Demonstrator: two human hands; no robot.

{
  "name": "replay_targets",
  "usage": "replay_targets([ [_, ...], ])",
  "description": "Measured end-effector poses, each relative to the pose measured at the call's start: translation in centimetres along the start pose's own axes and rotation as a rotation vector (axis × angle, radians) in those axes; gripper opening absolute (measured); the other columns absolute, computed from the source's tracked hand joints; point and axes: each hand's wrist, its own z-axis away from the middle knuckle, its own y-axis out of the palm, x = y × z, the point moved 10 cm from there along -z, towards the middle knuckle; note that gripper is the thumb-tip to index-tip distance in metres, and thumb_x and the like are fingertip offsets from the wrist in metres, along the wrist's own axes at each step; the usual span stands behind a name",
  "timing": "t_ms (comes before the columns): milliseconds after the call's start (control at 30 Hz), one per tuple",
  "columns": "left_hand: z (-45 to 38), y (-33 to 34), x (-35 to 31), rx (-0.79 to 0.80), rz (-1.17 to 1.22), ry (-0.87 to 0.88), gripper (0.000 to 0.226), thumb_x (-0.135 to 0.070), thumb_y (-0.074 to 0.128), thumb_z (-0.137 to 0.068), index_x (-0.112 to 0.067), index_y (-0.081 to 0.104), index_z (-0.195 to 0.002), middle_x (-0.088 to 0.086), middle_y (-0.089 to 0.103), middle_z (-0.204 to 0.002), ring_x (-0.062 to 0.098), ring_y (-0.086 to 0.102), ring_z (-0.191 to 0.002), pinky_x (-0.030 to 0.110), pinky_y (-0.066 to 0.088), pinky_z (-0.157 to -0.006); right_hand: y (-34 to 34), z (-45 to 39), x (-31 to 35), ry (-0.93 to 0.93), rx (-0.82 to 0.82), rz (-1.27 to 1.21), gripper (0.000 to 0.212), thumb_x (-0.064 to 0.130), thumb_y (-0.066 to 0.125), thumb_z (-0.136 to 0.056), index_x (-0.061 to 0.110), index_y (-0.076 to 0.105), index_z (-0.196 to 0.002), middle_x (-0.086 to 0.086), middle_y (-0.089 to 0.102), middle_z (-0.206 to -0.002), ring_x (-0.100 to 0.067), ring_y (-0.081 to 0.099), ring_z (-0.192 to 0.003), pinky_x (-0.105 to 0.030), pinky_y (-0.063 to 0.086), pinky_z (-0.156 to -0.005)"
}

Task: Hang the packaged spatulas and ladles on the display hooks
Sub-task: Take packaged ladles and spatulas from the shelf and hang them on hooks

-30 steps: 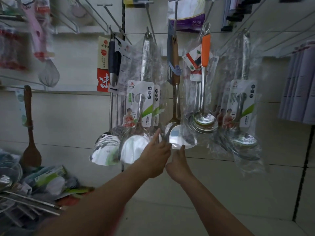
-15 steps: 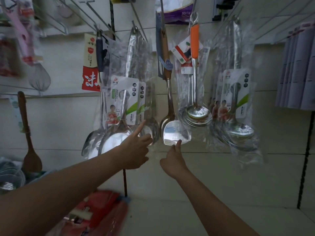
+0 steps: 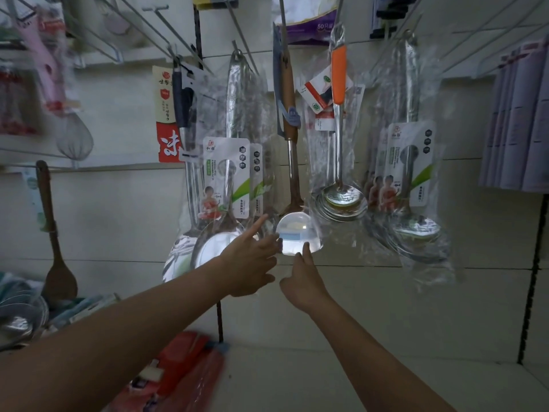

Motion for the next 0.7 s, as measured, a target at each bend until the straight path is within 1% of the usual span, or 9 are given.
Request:
replay_targets([
  [67, 0.1, -0.1, -0.1, -0.011, 0.001, -0.009, 0.054, -0.053, 0.036, -0.092, -0.017, 0.064, -0.12, 0.004, 0.05, -0.14, 0.021, 0.034, -0.139, 0.06, -0.001, -0.115, 0.0, 0.1, 0.1, -0.006, -0.001, -0.007, 0.069, 0.012, 0.048, -0.092, 0.0, 0.01, -0.149, -0.001, -0.022, -0.157, -0.019, 0.01, -0.147, -0.029, 0.03, -0.111],
  [167, 0.8, -0.7, -0.1, -0.14, 0.084, -0.052, 0.063, -0.053, 0.026, -0.089, -0.016, 0.058, -0.128, 0.006, 0.052, -0.139, 0.023, 0.043, -0.133, 0.053, 0.017, -0.111, 0.1, 0.4, 0.2, -0.037, -0.016, -0.042, 0.07, 0.01, 0.048, -0.092, 0.008, 0.009, -0.151, -0.002, -0.014, -0.158, -0.022, 0.012, -0.146, -0.031, 0.028, -0.112],
  [300, 2.0, -1.5, 0.9, -0.26, 0.195, -0.168, 0.06, -0.048, 0.028, -0.093, -0.013, 0.046, -0.138, 0.011, 0.043, -0.146, 0.025, 0.037, -0.138, 0.05, 0.019, -0.11, -0.7, 1.2, 1.5, -0.139, -0.134, -0.083, 0.066, -0.003, 0.042, -0.086, 0.007, 0.02, -0.148, -0.007, 0.02, -0.149, -0.024, 0.03, -0.135, -0.025, 0.033, -0.102],
  [400, 4.3, -3.6, 3.0, -0.494, 0.353, -0.375, 0.046, -0.031, 0.043, -0.092, -0.013, 0.045, -0.134, 0.012, 0.041, -0.144, 0.026, 0.031, -0.138, 0.049, 0.019, -0.114, -1.9, 1.9, 3.3, -0.252, -0.24, -0.068, 0.051, -0.003, 0.04, -0.089, 0.003, 0.034, -0.14, -0.009, 0.033, -0.139, -0.023, 0.03, -0.129, -0.022, 0.029, -0.097],
  [467, 6.6, -3.5, 5.0, -0.631, 0.46, -0.594, 0.052, -0.016, 0.06, -0.081, -0.01, 0.043, -0.13, 0.016, 0.039, -0.138, 0.03, 0.034, -0.13, 0.052, 0.029, -0.111, -2.1, 2.0, 4.2, -0.278, -0.25, -0.122, 0.042, 0.009, 0.039, -0.096, 0.009, 0.036, -0.138, -0.006, 0.034, -0.14, -0.022, 0.029, -0.129, -0.024, 0.029, -0.096],
  [533, 8.9, -1.9, 6.7, -0.706, 0.627, -0.805, 0.057, -0.012, 0.061, -0.078, -0.006, 0.038, -0.13, 0.015, 0.033, -0.136, 0.031, 0.035, -0.126, 0.051, 0.037, -0.105, -1.9, 1.8, 5.0, -0.275, -0.227, -0.184, 0.044, 0.022, 0.041, -0.097, 0.01, 0.034, -0.139, -0.005, 0.033, -0.143, -0.025, 0.028, -0.133, -0.03, 0.03, -0.103],
  [600, 10.6, 0.3, 8.1, -0.73, 0.843, -0.974, 0.06, -0.025, 0.05, -0.08, -0.001, 0.034, -0.133, 0.017, 0.031, -0.136, 0.03, 0.033, -0.124, 0.042, 0.035, -0.105, -0.9, 1.3, 5.0, -0.215, -0.15, -0.193, 0.058, 0.031, 0.044, -0.096, 0.009, 0.023, -0.146, -0.005, 0.02, -0.154, -0.026, 0.014, -0.144, -0.039, 0.021, -0.113],
  [667, 11.3, 2.3, 8.7, -0.714, 1.064, -1.053, 0.072, -0.04, 0.043, -0.077, 0.002, 0.032, -0.134, 0.017, 0.031, -0.133, 0.026, 0.034, -0.122, 0.029, 0.029, -0.105, 0.1, 1.0, 4.3, -0.109, -0.089, -0.217, 0.073, 0.034, 0.046, -0.096, 0.012, 0.004, -0.152, -0.001, -0.004, -0.159, -0.02, -0.006, -0.147, -0.036, 0.008, -0.118],
  [700, 11.3, 3.0, 8.7, -0.717, 1.194, -1.06, 0.075, -0.045, 0.043, -0.076, 0.0, 0.031, -0.135, 0.012, 0.032, -0.132, 0.021, 0.035, -0.12, 0.02, 0.027, -0.102, 0.4, 0.9, 4.3, -0.089, -0.079, -0.241, 0.077, 0.032, 0.049, -0.095, 0.013, 0.001, -0.152, -0.001, -0.006, -0.159, -0.02, -0.007, -0.147, -0.036, 0.007, -0.118],
])
